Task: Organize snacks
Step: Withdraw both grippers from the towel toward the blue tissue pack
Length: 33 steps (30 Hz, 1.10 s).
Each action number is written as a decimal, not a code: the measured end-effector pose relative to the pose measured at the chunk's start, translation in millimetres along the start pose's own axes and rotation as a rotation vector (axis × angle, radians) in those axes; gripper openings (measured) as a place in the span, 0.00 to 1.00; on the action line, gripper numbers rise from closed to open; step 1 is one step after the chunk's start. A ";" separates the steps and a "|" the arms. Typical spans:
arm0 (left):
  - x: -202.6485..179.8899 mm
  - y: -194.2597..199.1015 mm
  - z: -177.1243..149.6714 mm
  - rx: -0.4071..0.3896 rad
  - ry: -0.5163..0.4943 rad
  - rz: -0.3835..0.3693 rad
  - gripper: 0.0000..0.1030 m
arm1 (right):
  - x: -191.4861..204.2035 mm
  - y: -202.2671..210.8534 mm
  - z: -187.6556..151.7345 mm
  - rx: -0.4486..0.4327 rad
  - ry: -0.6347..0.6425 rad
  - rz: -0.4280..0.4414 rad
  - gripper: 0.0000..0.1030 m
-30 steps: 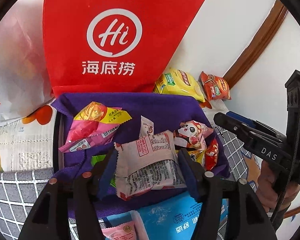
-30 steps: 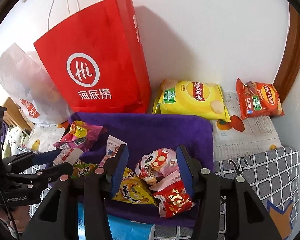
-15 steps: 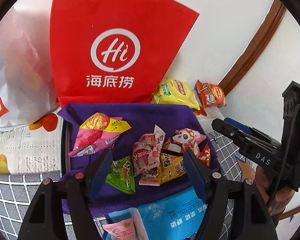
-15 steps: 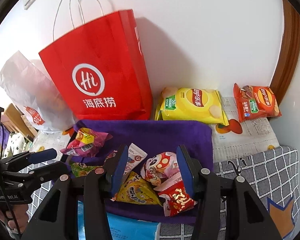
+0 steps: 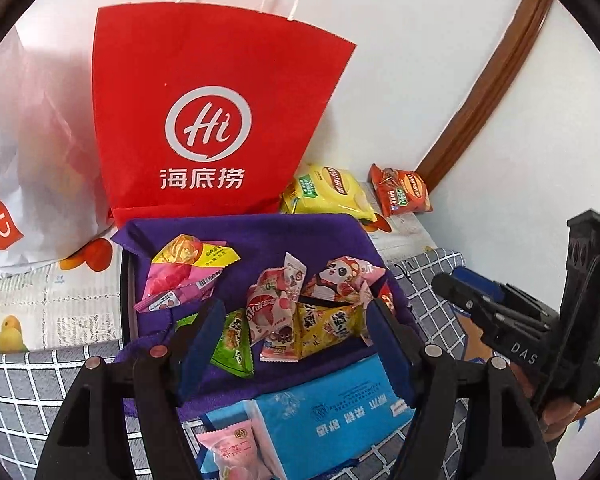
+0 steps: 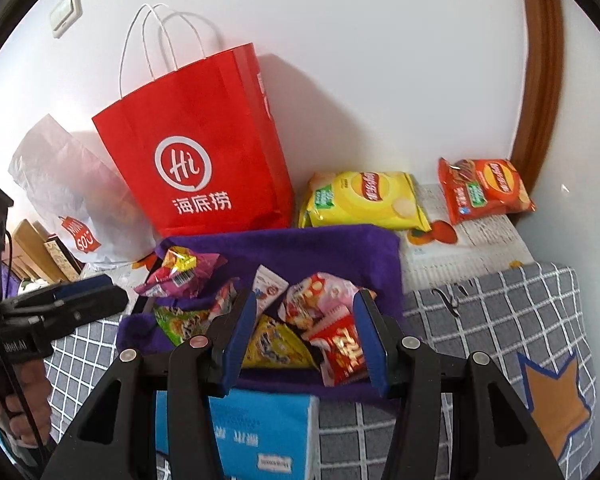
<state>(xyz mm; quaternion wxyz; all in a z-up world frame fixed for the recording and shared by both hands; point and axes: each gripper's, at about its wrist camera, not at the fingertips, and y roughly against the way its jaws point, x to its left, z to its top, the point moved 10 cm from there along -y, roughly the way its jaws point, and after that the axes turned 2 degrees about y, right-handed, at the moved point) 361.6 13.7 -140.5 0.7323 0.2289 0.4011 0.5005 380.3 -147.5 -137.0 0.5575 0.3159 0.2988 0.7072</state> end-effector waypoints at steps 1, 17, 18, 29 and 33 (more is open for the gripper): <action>-1.8 1.6 -0.1 -0.001 -0.003 -0.002 0.69 | -1.5 2.2 -2.8 0.002 -0.004 -0.003 0.49; -21.2 22.6 -3.3 -0.015 -0.041 -0.012 0.69 | -25.0 27.3 -67.4 0.022 -0.054 -0.060 0.49; -22.4 23.1 -3.7 -0.015 -0.044 -0.013 0.69 | -25.7 28.3 -71.4 0.022 -0.055 -0.062 0.49; -25.9 36.1 -7.2 -0.038 -0.086 0.010 0.69 | -26.1 35.2 -93.3 0.027 -0.101 -0.027 0.49; 3.0 53.0 -12.4 -0.044 -0.049 0.047 0.69 | -16.7 41.4 -98.6 0.019 -0.074 -0.019 0.49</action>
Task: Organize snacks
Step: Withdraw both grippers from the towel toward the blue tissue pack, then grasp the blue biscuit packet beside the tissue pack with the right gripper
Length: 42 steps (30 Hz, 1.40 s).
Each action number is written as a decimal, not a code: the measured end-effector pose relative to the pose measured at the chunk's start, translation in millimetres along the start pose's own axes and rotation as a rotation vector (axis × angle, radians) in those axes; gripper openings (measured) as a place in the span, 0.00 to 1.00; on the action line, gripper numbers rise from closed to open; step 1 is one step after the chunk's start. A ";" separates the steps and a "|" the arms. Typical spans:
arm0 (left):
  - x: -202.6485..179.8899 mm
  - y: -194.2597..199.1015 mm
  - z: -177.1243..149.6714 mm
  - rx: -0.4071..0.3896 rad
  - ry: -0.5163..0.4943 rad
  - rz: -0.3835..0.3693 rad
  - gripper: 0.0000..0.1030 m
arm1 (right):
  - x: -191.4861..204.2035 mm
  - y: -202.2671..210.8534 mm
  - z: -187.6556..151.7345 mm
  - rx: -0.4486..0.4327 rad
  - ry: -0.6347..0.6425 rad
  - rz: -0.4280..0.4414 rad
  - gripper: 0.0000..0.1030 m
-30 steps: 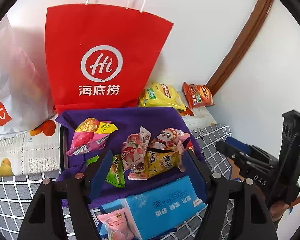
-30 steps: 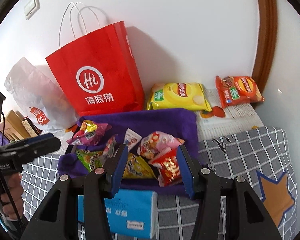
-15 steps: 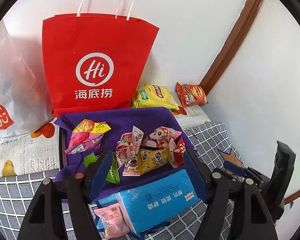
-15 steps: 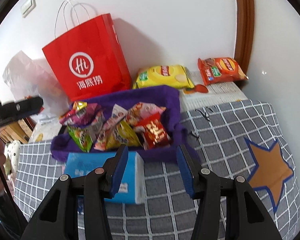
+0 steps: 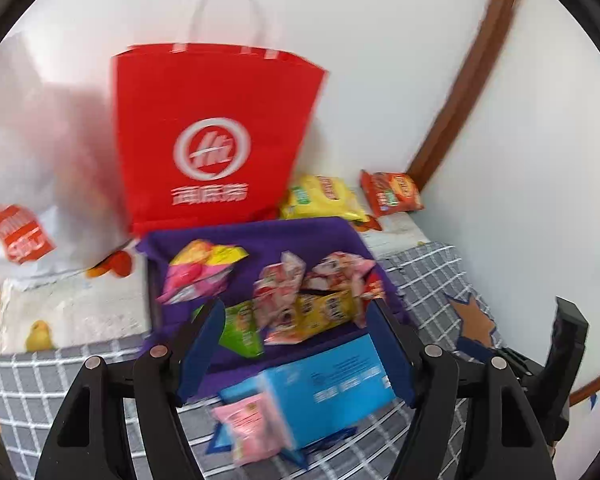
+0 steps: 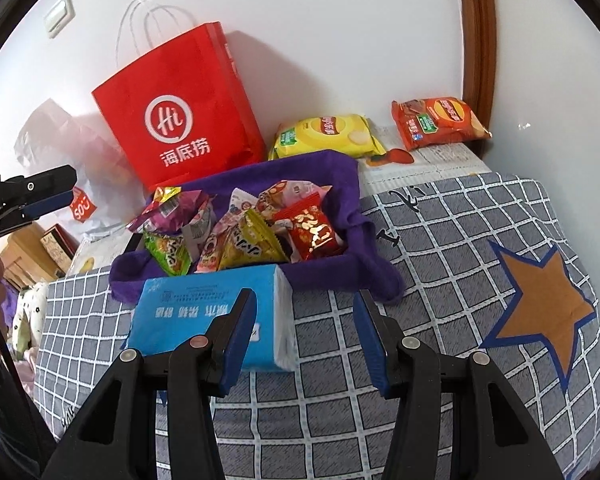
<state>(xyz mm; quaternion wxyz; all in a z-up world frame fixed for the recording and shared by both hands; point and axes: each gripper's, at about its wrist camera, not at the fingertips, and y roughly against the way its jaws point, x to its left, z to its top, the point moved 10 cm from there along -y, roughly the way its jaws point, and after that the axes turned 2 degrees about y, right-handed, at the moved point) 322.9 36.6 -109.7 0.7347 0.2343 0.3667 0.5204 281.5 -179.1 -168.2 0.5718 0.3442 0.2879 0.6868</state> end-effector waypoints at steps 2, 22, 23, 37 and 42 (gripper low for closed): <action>19.0 8.5 -4.7 -0.004 0.026 0.035 0.69 | 7.6 1.3 -5.9 0.003 0.017 0.009 0.49; 78.8 -6.1 -111.9 0.134 0.133 0.154 0.69 | 122.8 -51.5 -96.7 0.127 0.150 0.145 0.49; 80.1 -6.7 -113.7 0.136 0.132 0.156 0.69 | 125.0 -56.0 -97.1 0.128 0.140 0.144 0.49; 98.3 -17.1 -140.4 0.177 0.178 0.170 0.69 | 136.7 -77.6 -97.5 0.136 -0.005 0.166 0.60; 97.0 -18.1 -146.9 0.185 0.178 0.173 0.69 | 140.0 -79.9 -96.0 0.127 -0.009 0.194 0.54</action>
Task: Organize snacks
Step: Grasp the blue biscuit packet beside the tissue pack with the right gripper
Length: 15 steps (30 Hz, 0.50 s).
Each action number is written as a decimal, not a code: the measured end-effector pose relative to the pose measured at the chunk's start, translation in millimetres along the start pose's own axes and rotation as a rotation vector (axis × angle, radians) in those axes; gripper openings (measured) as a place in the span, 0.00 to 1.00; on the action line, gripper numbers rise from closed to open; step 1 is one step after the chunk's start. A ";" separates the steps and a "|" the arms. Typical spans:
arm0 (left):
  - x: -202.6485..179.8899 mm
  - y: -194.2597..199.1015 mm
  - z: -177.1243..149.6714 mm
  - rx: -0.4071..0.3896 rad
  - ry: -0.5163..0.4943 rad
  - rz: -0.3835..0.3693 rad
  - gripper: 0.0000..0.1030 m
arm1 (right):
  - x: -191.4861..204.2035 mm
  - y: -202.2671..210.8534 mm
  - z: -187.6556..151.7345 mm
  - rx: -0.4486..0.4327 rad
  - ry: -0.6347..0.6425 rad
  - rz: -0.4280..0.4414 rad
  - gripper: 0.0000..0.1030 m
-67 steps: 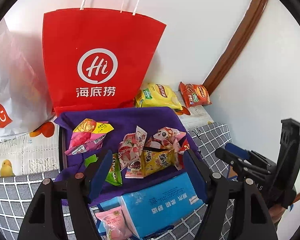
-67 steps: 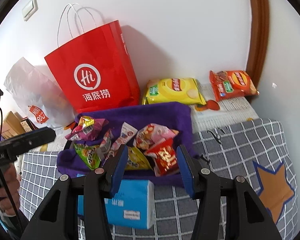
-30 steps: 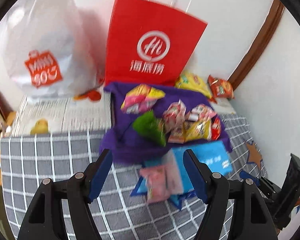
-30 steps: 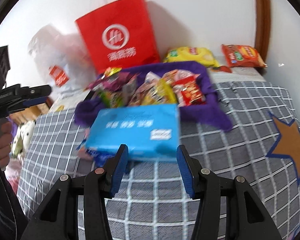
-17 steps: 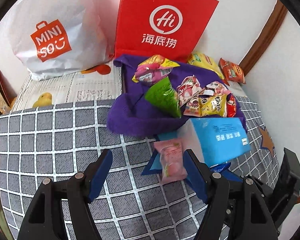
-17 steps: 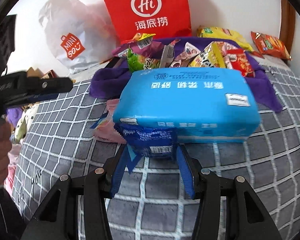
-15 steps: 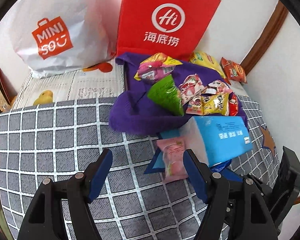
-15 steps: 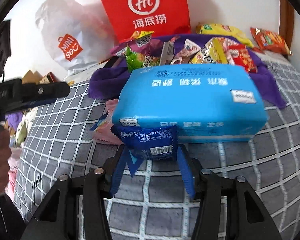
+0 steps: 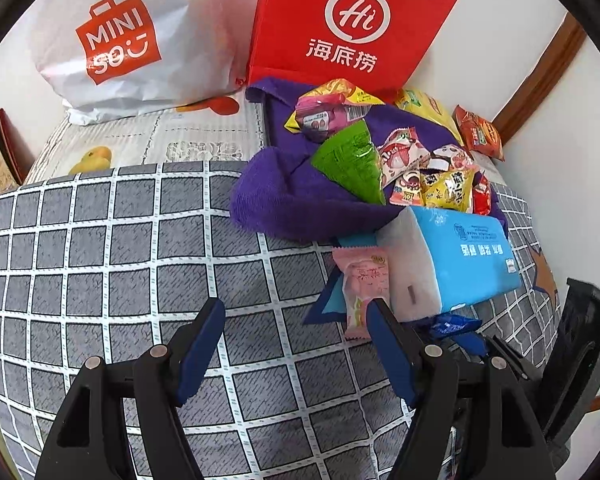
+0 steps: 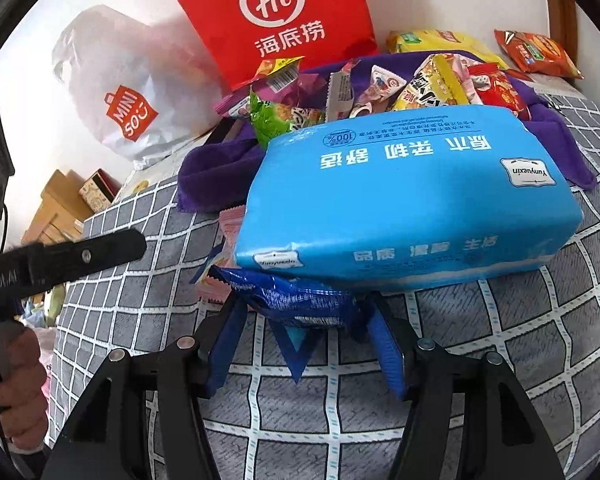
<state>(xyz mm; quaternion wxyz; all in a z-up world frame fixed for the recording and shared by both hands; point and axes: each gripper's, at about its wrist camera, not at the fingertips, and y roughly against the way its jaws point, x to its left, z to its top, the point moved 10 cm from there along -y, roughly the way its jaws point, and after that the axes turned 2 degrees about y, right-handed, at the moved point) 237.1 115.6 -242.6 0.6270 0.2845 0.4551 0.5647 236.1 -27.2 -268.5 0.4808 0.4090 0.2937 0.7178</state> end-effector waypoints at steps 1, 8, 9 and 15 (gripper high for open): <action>-0.1 -0.7 -0.9 0.001 -0.001 0.000 0.69 | 0.4 0.7 -0.3 0.003 0.002 0.014 0.50; -11.8 -13.8 -4.6 0.017 -0.011 -0.013 0.69 | -7.3 23.8 -11.7 -0.004 0.055 0.014 0.47; -15.8 -16.7 -5.0 0.020 -0.016 -0.019 0.69 | -10.9 29.6 -14.1 -0.004 0.063 0.013 0.47; -39.8 -38.3 -7.5 0.039 -0.068 -0.016 0.68 | -45.3 59.3 -28.3 0.026 0.081 -0.029 0.47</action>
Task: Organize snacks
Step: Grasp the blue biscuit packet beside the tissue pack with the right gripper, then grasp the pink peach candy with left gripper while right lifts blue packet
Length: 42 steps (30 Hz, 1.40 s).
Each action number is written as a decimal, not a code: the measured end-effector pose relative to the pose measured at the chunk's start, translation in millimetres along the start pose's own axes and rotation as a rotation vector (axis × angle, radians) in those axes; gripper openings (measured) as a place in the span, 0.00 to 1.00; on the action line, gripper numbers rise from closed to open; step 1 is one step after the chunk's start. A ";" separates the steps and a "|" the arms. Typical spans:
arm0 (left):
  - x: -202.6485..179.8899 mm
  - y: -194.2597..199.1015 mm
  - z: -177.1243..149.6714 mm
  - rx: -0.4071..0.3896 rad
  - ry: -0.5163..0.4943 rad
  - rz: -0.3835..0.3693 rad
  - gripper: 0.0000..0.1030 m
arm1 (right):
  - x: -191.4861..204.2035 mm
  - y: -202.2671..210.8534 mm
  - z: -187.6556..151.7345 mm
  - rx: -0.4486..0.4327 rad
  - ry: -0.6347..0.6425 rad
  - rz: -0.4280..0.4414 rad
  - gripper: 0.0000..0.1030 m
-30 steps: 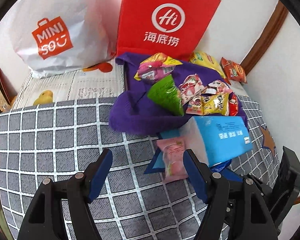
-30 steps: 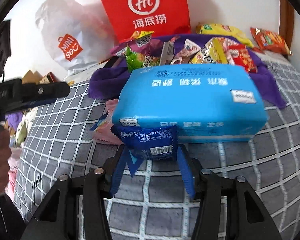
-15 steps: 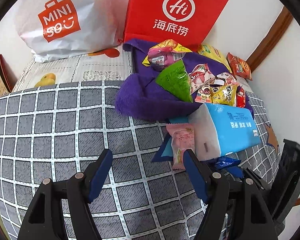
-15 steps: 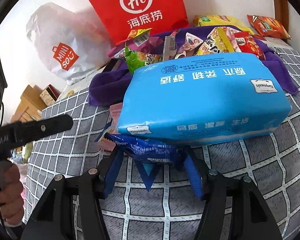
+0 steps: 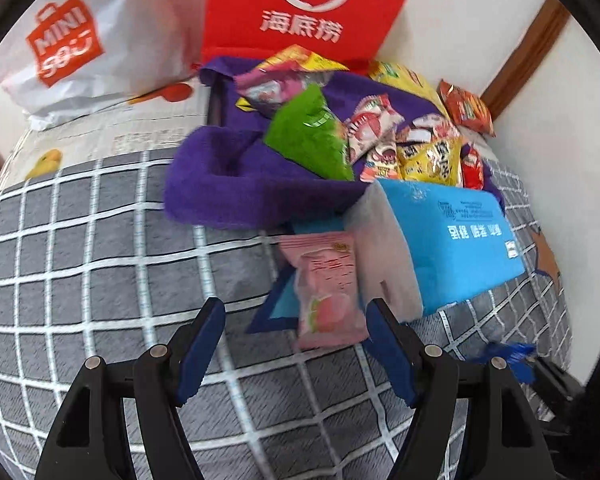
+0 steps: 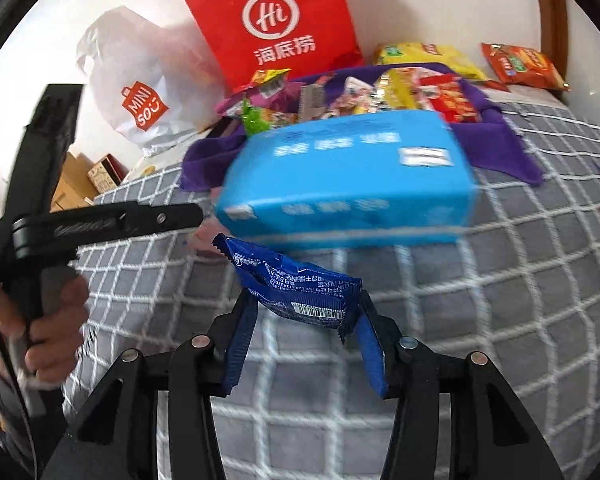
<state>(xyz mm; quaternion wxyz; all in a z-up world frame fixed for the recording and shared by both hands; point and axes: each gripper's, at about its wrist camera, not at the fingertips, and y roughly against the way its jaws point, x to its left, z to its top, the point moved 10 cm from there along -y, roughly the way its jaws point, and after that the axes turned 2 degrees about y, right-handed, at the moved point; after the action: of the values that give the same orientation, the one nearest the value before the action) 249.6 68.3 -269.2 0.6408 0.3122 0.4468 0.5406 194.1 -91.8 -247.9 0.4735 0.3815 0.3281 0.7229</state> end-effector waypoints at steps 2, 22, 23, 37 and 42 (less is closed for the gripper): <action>-6.0 -9.4 -0.6 0.013 -0.012 0.007 0.68 | -9.9 5.0 -6.7 0.037 0.020 -0.014 0.47; 21.1 6.3 -18.8 -0.001 0.002 0.075 0.35 | -29.0 -10.5 -6.5 0.089 -0.081 0.003 0.64; 22.3 4.5 -19.6 0.004 0.006 0.075 0.41 | -28.9 -13.5 -4.6 0.088 -0.088 0.002 0.64; 12.6 -15.3 -6.0 -0.034 -0.015 0.127 0.54 | -20.0 -28.1 4.3 0.029 0.017 -0.092 0.70; 10.3 -12.3 -5.8 -0.051 -0.040 0.124 0.38 | -20.5 -27.5 -0.4 0.012 0.144 -0.209 0.51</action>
<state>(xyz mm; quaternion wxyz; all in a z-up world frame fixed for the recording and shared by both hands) 249.6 75.1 -284.9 0.6226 0.3338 0.3996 0.5842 211.0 -101.8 -276.0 0.5190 0.2951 0.4036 0.6933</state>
